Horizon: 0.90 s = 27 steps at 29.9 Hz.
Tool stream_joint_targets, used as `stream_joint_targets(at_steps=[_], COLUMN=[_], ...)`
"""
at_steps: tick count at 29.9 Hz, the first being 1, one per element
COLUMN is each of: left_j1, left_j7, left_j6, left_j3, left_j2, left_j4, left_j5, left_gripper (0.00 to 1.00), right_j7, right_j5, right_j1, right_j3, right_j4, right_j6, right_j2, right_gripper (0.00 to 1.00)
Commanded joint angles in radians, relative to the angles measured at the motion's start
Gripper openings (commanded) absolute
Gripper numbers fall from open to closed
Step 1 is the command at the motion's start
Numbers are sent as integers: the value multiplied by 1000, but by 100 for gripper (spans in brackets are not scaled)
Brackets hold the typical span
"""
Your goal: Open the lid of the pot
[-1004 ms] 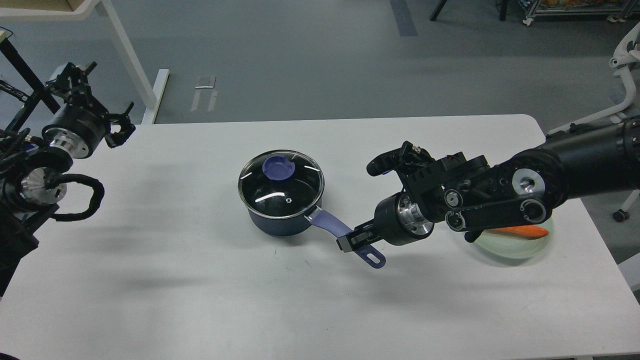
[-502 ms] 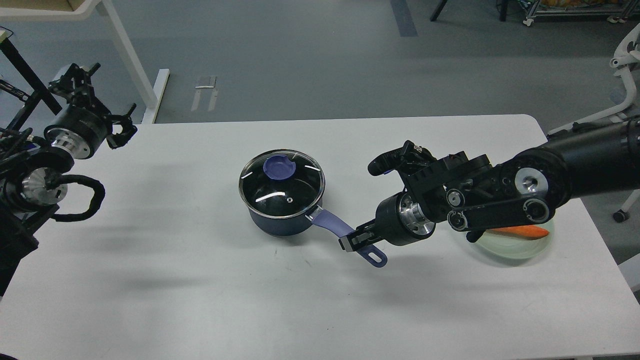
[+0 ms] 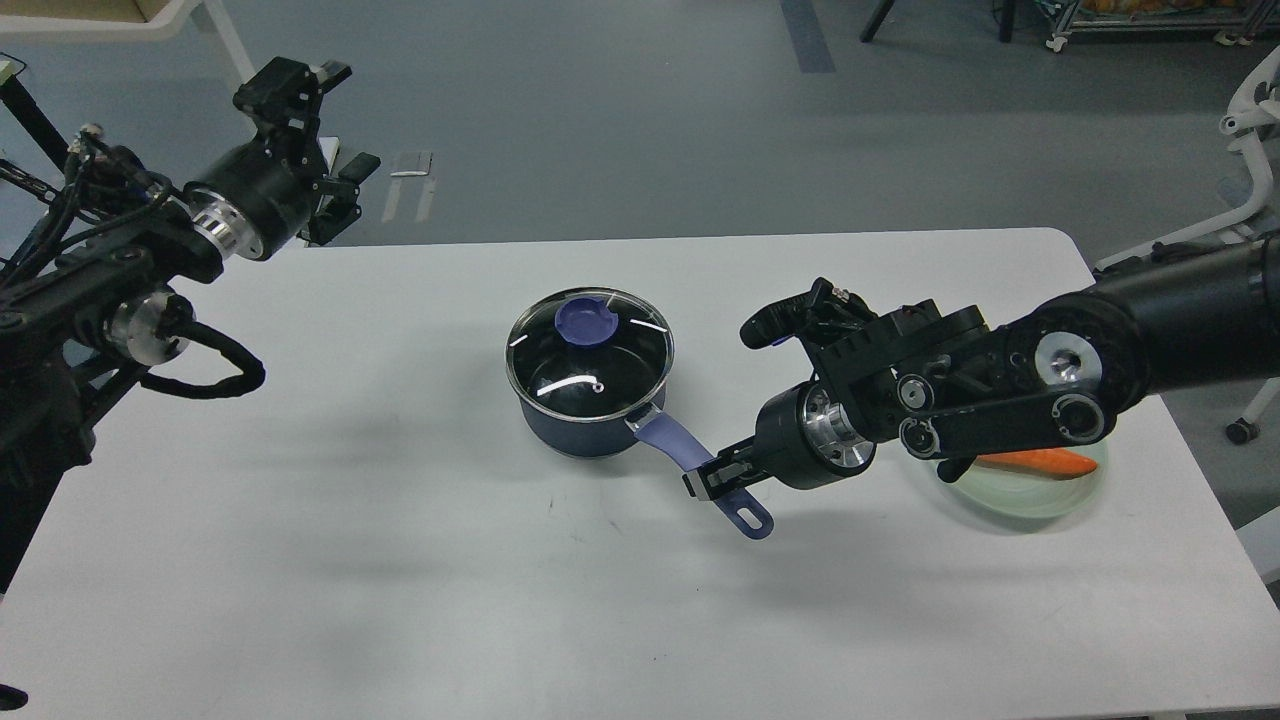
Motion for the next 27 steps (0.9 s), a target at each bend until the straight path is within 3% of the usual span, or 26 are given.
stream_joint_targets(at_steps=[1,12,17,21,27], left_j1=[-55,-82,-96,-105,-92], left_j7=[-3,-24,-23,-15,-12], left_j6=[66,123,241,342,392], left_j3=[-1,45,225,370,430], left_j2=[-18,-152,-155,-164,-186], left_j4=[-75,-158,-152,-120,-66], left_j5=[203,999,1285,1374,1379], left_gripper=[99,99,98,98,98], right_j7=[0,0,0,0,0], right_j5=[-1,-1,1,-1,-1], right_j1=[-2,-2,0,-2,-2], right_j3=[0,0,0,0,1], right_j4=[1,0,1,1,0], right_j6=[0,0,1,3,9], right_j2=[3,3,1,1,1], right_gripper=[18,18,18,18,18])
